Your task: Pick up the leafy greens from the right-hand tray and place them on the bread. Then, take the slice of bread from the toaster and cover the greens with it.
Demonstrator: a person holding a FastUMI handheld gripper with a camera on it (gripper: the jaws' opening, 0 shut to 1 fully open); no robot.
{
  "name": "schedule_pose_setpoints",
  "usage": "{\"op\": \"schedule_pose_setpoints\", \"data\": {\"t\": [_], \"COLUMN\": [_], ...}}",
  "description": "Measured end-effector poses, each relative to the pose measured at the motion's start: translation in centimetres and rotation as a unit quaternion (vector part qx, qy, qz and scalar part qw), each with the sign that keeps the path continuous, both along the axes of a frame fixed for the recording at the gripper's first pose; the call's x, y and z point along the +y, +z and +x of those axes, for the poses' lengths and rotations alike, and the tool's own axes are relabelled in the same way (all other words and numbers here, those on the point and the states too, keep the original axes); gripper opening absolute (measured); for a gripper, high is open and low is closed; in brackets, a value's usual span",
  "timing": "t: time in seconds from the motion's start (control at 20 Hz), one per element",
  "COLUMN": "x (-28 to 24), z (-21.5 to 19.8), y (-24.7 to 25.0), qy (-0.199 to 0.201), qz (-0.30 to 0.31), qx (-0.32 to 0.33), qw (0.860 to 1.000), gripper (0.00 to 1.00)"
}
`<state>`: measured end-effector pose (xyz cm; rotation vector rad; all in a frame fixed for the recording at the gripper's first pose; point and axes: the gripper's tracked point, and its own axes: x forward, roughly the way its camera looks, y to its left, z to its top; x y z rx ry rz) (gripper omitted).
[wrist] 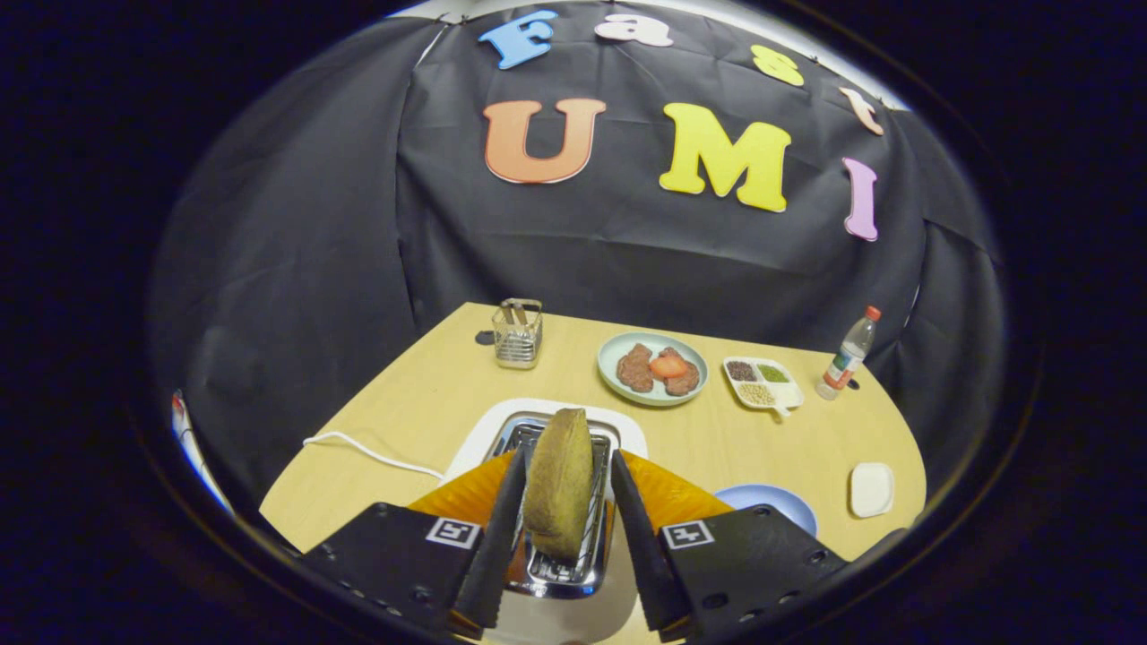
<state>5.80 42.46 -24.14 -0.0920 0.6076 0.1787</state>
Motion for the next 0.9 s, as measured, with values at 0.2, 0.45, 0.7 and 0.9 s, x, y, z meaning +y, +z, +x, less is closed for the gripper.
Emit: {"op": "schedule_pose_setpoints", "data": {"t": [0.2, 0.45, 0.7, 0.9], "x": [-0.3, -0.7, -1.9, -3.9], "z": [0.1, -0.4, -0.8, -1.0], "y": [-0.2, 1.7, 7.2, 12.2], "qy": [-0.011, -0.004, -0.006, -0.006], "qz": [0.009, 0.042, 0.091, 0.131], "qx": [0.014, 0.018, -0.014, -0.052], "qw": [1.000, 0.999, 0.996, 0.990], "gripper": [0.16, 0.05, 0.05, 0.05]}}
